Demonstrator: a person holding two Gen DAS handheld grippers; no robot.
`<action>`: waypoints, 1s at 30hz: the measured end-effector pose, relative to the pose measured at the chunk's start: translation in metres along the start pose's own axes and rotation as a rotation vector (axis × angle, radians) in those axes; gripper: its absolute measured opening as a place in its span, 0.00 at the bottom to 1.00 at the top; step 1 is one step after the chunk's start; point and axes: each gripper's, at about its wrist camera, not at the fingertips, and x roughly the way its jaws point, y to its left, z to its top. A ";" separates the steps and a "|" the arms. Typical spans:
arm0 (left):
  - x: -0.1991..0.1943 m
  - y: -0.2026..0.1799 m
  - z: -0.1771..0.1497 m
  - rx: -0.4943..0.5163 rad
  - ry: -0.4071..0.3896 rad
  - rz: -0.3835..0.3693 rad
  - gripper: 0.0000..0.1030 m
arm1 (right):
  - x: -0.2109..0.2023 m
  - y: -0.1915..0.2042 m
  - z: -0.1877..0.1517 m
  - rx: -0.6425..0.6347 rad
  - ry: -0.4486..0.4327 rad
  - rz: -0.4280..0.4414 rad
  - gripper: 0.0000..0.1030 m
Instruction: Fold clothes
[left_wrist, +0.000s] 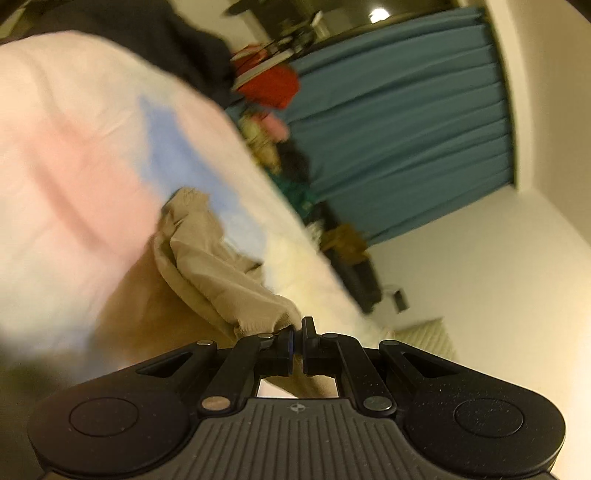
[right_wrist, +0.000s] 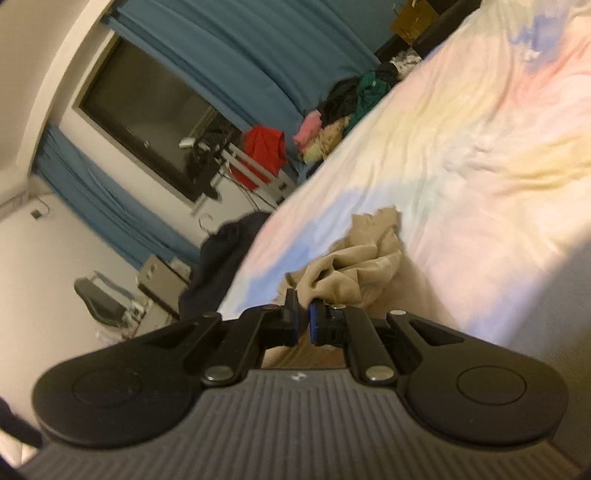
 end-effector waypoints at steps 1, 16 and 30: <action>-0.006 -0.001 -0.006 -0.006 0.005 0.006 0.03 | -0.007 0.000 -0.002 0.005 0.003 -0.005 0.08; 0.090 -0.040 0.062 0.125 0.045 0.202 0.04 | 0.087 -0.003 0.046 0.038 -0.007 -0.111 0.09; 0.247 0.034 0.139 0.165 0.062 0.370 0.06 | 0.260 -0.025 0.073 -0.044 0.072 -0.282 0.10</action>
